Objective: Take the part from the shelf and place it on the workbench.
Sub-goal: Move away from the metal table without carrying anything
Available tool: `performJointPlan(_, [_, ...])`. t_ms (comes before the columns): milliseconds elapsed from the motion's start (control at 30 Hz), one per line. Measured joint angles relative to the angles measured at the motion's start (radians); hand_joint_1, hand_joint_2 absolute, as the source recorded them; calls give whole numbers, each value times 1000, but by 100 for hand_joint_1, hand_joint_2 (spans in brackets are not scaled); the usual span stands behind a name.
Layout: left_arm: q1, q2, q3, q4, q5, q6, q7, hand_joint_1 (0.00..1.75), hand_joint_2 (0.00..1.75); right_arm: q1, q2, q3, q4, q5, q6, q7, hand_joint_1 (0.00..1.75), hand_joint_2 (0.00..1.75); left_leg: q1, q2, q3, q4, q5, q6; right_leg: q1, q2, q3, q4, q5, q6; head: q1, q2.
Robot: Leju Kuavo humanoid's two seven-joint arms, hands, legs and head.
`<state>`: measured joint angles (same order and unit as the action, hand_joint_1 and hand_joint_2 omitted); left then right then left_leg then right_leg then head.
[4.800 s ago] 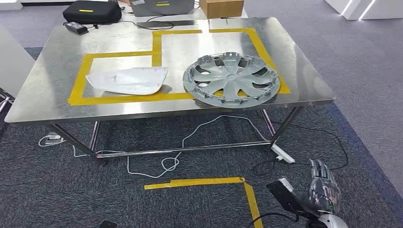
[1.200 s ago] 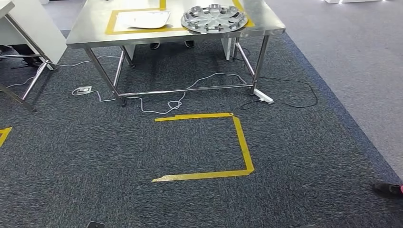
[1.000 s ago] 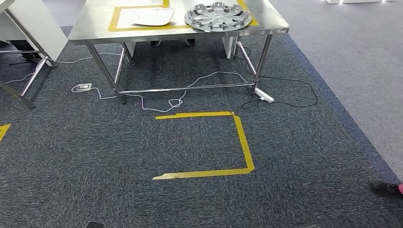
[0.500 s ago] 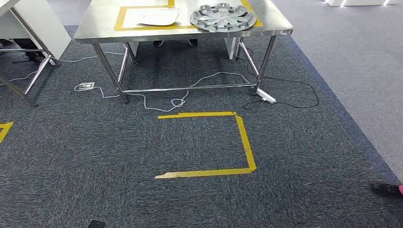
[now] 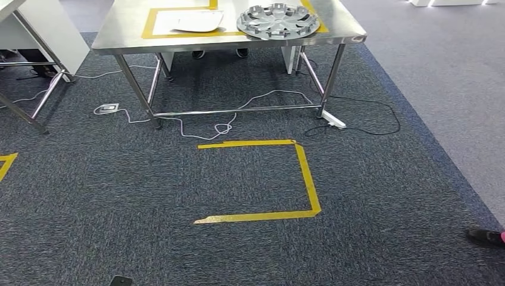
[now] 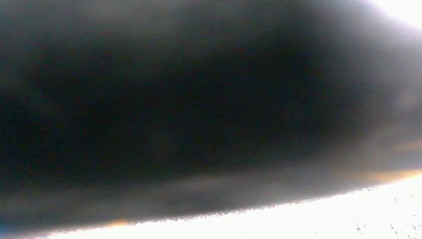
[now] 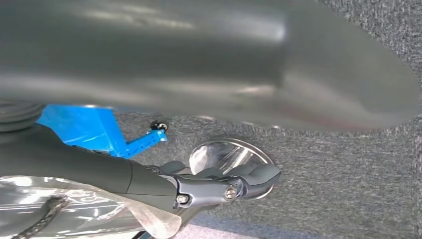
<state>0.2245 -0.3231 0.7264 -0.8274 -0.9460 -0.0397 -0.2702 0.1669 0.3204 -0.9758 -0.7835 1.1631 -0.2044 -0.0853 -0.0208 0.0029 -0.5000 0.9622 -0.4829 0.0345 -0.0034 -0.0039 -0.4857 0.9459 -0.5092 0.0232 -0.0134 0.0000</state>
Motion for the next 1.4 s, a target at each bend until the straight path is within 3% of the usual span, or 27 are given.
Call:
performJointPlan(767, [-3, 0, 14, 4, -35, 4, -26, 0, 0, -27, 0, -55, 8, 7, -14, -60, 0, 0, 0, 0, 0, 0, 1, -1, 0, 0, -1, 1, 0, 0, 0, 0])
performJointPlan(1400, [-8, 0, 36, 18, -50, 5, -35, 0, 0, -31, 0, -76, 19, 25, -15, -59, 0, 0, 0, 0, 0, 1, 1, -1, -1, 0, -2, 0, 1, 0, 0, 0])
